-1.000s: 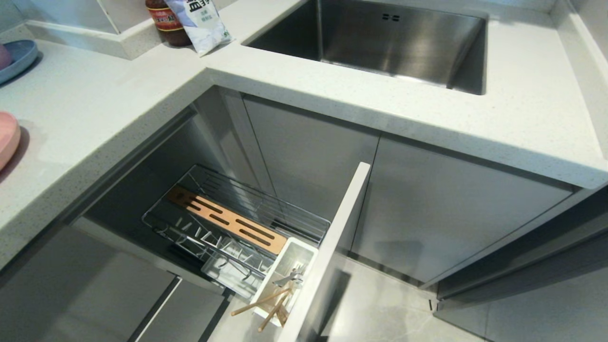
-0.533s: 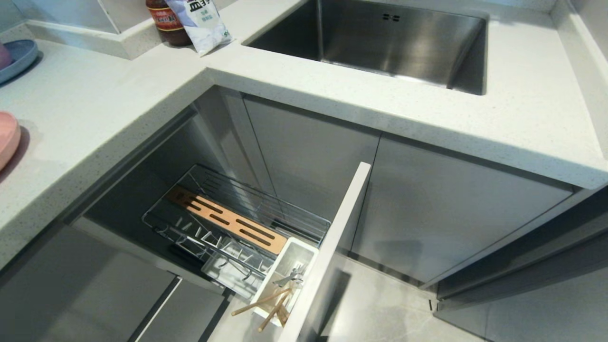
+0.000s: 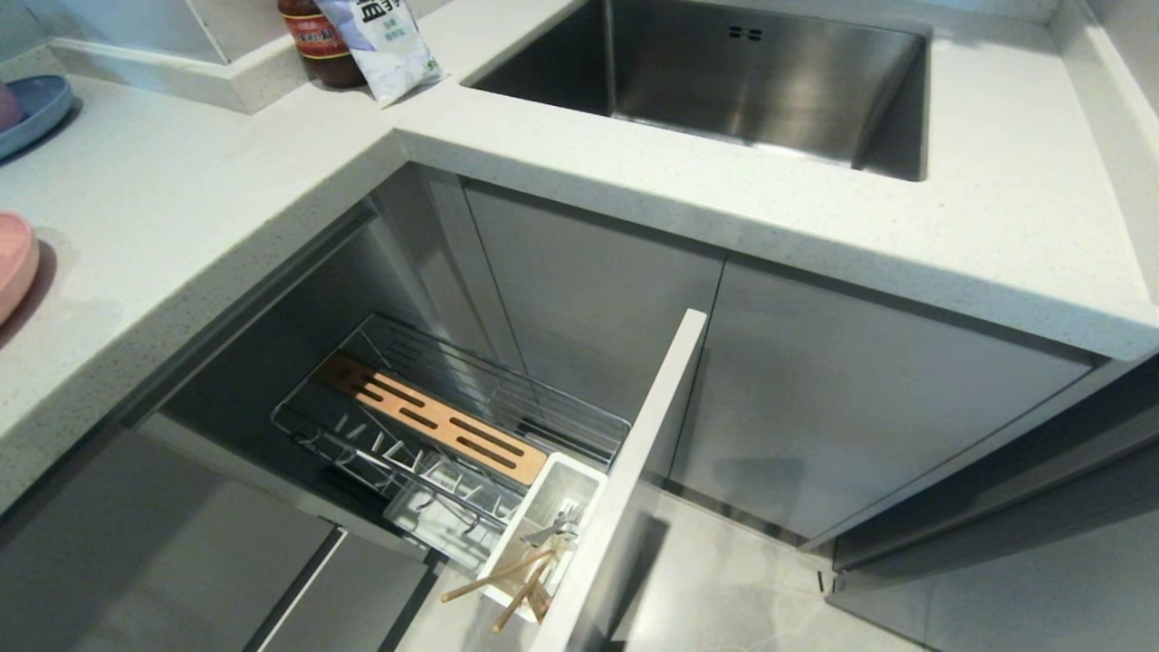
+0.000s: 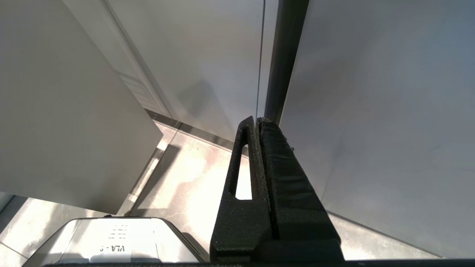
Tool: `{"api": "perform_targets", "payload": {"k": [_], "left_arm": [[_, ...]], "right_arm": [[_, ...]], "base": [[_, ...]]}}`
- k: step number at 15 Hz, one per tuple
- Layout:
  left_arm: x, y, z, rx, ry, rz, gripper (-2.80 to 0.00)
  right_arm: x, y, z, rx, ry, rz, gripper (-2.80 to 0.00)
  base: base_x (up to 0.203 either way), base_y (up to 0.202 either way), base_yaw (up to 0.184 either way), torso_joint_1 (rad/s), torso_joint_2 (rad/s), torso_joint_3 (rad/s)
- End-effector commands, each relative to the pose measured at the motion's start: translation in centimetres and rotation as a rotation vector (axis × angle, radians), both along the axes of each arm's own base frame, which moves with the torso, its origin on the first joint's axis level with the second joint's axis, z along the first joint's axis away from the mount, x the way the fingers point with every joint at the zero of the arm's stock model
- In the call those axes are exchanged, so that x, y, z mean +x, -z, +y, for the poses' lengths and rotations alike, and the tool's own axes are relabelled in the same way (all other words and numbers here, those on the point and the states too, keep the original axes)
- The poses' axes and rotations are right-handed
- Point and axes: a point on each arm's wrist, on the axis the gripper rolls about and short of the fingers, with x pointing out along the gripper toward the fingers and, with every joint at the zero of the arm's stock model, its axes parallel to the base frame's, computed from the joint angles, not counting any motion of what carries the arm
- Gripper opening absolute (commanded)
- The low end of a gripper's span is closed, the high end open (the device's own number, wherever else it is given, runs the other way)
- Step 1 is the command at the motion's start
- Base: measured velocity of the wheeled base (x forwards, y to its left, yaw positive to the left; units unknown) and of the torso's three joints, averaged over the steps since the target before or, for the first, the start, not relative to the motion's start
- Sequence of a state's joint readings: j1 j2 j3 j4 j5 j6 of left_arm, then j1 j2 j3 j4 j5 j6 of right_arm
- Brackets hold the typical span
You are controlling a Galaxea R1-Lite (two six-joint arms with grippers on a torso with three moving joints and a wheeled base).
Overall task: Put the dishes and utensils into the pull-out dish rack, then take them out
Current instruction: Take the bowl out of the cupboard
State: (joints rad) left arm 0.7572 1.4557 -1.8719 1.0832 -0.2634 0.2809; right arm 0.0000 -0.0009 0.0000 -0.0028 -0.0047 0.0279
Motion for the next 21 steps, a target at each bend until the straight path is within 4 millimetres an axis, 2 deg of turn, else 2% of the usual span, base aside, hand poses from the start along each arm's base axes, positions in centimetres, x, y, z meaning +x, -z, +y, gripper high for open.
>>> {"api": "perform_targets", "payload": {"k": [1, 8, 9, 16, 21], "left_arm": [[0.1, 0.1, 0.1, -0.006, 0.003, 0.008, -2.8], [0.3, 0.2, 0.2, 0.0, -0.008, 0.02, -2.8], [0.2, 0.2, 0.2, 0.001, -0.008, 0.019, 0.0], [0.1, 0.0, 0.1, 0.008, -0.01, 0.01, 0.0], [-1.0, -1.0, -0.9, 0.03, -0.024, -0.065, 0.0]], "right_arm": [[0.0, 0.0, 0.0, 0.0, 0.0, -0.001, -2.8], [0.0, 0.0, 0.0, 0.001, 0.0, -0.001, -2.8], [0.0, 0.0, 0.0, 0.0, 0.0, -0.001, -2.8], [0.0, 0.0, 0.0, 0.001, 0.0, -0.001, -2.8], [0.0, 0.0, 0.0, 0.0, 0.0, -0.002, -2.8]], "base": [[0.0, 0.0, 0.0, 0.0, 0.0, 0.0], [0.0, 0.0, 0.0, 0.0, 0.0, 0.0], [0.0, 0.0, 0.0, 0.0, 0.0, 0.0], [0.0, 0.0, 0.0, 0.0, 0.0, 0.0], [0.0, 0.0, 0.0, 0.0, 0.0, 0.0]]}}
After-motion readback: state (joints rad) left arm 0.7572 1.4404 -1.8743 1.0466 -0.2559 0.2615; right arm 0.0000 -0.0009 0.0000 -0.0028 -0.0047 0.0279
